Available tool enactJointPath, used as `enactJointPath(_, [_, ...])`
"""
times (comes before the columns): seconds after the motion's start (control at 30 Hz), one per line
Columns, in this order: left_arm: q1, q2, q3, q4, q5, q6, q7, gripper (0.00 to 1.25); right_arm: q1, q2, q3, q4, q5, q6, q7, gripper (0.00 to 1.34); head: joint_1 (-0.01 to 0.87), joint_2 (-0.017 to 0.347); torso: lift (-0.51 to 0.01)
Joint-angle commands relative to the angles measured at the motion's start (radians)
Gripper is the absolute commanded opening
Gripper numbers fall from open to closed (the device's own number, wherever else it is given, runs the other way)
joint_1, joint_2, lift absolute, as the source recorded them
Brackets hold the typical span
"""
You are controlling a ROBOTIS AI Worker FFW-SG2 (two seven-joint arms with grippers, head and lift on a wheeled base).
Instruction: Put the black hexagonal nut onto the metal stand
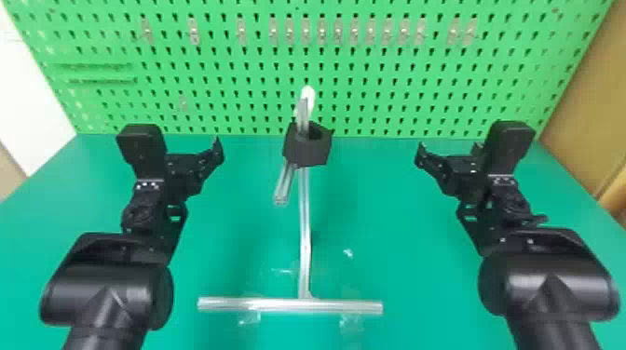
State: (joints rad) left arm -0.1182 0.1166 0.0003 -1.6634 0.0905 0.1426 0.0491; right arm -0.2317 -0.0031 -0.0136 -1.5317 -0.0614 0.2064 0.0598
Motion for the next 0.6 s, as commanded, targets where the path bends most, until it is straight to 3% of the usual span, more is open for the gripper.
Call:
enactJointPath(0.0, [0.0, 0.0, 0.001, -0.001, 0.002, 0.0, 0.0, 1.09, 0.0, 0.0, 0.0, 0.001, 0.0, 0.002, 0.0, 1.22, 0.693, 0.081, -0.001])
enactJointPath(0.57, [0.0, 0.0, 0.0, -0.001, -0.002, -0.002, 0.0, 1.09, 0.0, 0.0, -0.002, -0.001, -0.006, 0.007, 0.0, 1.22, 0.693, 0.081, -0.001])
